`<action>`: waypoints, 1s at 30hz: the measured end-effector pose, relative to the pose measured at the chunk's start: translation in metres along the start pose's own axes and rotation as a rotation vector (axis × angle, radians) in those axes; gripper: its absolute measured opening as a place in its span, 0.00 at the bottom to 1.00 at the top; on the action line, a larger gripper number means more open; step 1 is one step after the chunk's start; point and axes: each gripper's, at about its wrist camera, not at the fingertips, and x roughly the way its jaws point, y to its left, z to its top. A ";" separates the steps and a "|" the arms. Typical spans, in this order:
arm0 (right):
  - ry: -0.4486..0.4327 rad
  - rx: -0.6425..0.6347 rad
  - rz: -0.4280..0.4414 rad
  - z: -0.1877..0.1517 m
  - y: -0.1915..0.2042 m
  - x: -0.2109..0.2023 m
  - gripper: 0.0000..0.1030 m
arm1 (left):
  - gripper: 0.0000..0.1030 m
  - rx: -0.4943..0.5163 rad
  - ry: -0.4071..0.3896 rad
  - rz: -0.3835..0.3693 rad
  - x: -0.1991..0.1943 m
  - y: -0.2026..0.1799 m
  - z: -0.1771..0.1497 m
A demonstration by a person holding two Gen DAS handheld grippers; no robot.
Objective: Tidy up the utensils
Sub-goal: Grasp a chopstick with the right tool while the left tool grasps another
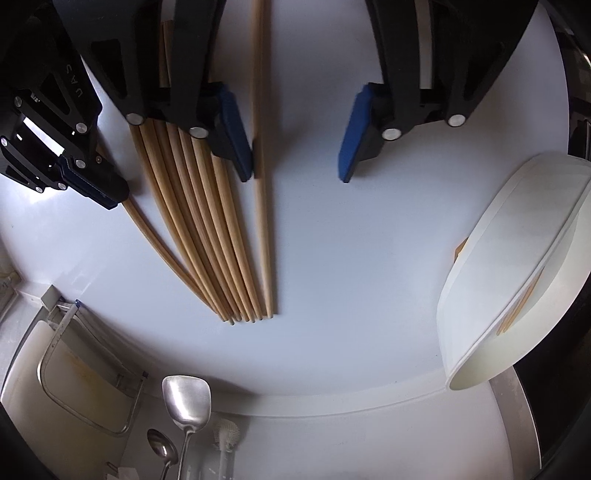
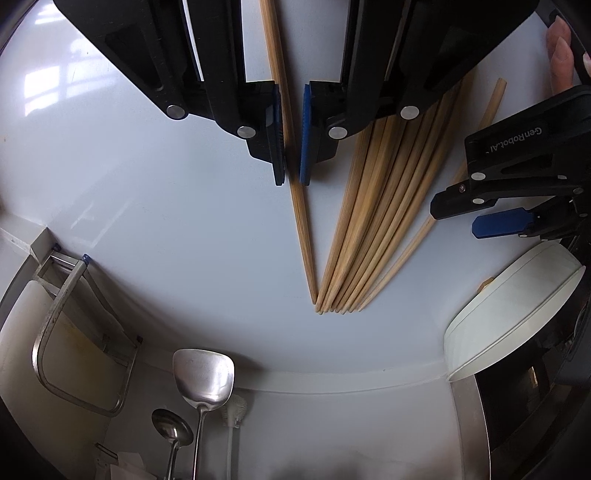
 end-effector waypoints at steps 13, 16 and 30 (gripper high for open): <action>0.027 0.078 0.058 -0.005 -0.004 -0.003 0.06 | 0.07 0.011 0.054 -0.075 -0.010 0.000 -0.003; 0.030 0.123 0.076 -0.006 -0.010 -0.007 0.06 | 0.07 -0.001 0.059 -0.098 -0.021 0.002 0.001; -0.025 0.121 0.115 0.032 -0.007 -0.082 0.06 | 0.07 -0.059 -0.001 -0.064 -0.113 0.035 0.031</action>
